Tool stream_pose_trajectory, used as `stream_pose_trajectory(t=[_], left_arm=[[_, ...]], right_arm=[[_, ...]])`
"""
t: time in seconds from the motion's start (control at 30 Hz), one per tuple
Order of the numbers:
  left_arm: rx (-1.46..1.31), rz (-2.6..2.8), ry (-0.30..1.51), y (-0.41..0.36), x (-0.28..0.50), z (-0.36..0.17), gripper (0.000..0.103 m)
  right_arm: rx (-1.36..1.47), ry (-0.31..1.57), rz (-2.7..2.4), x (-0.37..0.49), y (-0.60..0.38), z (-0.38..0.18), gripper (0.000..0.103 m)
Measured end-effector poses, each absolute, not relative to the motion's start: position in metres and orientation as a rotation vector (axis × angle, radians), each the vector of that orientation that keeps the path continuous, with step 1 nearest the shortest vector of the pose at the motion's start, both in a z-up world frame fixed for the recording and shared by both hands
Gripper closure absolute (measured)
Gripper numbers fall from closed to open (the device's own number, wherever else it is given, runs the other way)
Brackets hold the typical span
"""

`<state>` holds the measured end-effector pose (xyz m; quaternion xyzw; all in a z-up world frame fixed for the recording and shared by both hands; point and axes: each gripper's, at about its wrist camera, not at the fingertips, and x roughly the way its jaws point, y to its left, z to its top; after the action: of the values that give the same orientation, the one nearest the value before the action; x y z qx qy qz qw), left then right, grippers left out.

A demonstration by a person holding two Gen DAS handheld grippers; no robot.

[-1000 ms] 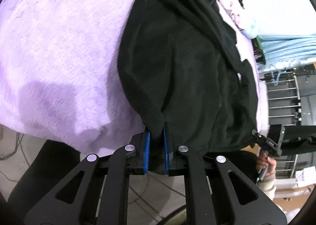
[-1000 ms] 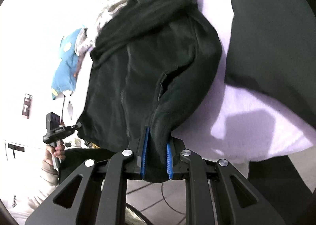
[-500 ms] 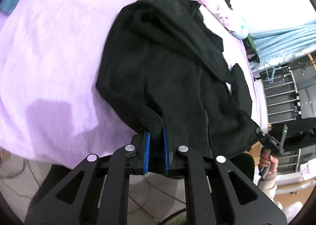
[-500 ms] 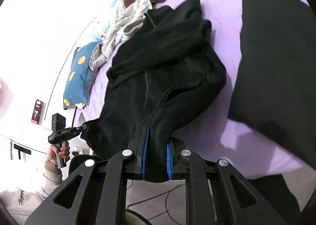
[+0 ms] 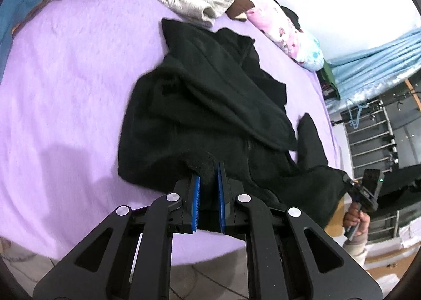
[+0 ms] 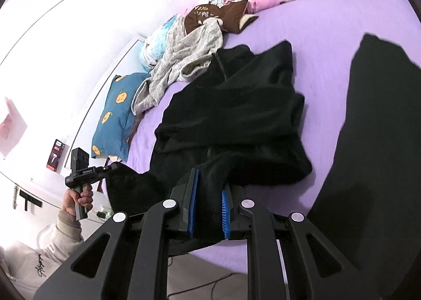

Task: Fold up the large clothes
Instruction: 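Lift the hem with both grippers and fold it toward the collar, then lower the hem onto the jacket and open both grippers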

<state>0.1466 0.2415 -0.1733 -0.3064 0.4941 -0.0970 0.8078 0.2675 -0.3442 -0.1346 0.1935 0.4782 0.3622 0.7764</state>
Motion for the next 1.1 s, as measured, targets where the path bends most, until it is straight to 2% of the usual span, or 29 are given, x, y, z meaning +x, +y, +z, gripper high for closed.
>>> stream_pose_trajectory(t=[0.6,1.1], left_arm=[[-0.552,-0.051,0.984,0.284,0.321,-0.136,0.093],[-0.626,0.085,1.072,0.313,0.439,-0.198,0.092]], right_arm=[[0.368,0.926,0.612,0.429,-0.312,-0.111,0.088],[0.463,0.981,0.493,0.547,-0.283,-0.159,0.089]])
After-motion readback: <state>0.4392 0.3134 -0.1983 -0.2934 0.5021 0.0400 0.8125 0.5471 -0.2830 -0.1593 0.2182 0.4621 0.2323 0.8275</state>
